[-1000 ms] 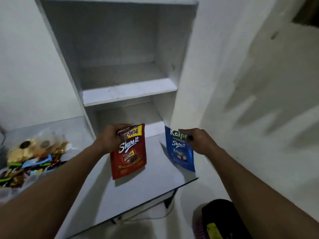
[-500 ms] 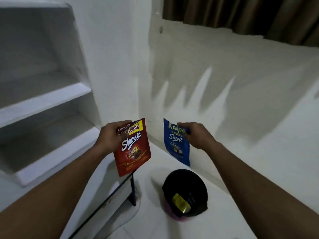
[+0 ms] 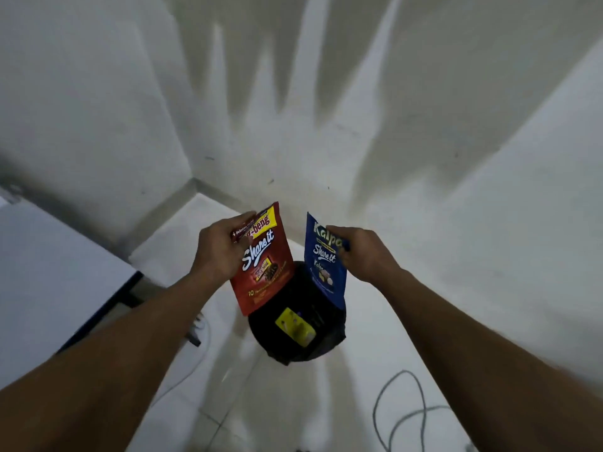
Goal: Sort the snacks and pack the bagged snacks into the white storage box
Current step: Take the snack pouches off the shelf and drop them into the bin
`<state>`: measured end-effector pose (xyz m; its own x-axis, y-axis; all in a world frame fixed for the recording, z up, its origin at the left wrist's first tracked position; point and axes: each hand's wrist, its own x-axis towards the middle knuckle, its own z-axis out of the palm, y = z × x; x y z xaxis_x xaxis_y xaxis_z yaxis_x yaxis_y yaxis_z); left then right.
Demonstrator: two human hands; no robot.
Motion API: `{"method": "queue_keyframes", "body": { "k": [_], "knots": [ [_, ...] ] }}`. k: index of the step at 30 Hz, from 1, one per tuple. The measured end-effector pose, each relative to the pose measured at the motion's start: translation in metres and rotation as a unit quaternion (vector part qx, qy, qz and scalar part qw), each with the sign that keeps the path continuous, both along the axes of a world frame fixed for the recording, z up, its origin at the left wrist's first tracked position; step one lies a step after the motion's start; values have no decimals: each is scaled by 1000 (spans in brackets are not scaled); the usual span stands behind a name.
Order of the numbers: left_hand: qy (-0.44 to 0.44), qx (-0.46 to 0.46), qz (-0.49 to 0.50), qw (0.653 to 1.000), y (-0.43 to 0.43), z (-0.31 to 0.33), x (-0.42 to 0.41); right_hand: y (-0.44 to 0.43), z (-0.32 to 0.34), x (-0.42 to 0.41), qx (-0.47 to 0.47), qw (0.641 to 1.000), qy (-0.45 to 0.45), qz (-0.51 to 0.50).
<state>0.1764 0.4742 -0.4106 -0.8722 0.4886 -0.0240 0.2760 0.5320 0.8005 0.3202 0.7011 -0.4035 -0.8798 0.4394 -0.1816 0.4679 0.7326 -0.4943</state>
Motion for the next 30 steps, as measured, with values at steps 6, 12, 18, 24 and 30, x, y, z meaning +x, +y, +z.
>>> {"method": "queue_keyframes", "body": {
  "k": [6,12,18,24,30],
  "knots": [
    [2,-52,29,998,51,-123,7,32,-119,-1,-25,999,-11,-24],
    [-36,-80,58,994,78,-216,25,38,-217,-3,-34,999,-33,-17],
    [-138,-78,67,985,80,-250,45,35,-241,8,-16,997,-78,-11],
    [-65,-146,23,987,52,-184,40,28,-176,1,36,995,-72,57],
    [28,-207,12,978,4,-52,19,-10,-45,-29,98,986,-50,125]
  ]
}}
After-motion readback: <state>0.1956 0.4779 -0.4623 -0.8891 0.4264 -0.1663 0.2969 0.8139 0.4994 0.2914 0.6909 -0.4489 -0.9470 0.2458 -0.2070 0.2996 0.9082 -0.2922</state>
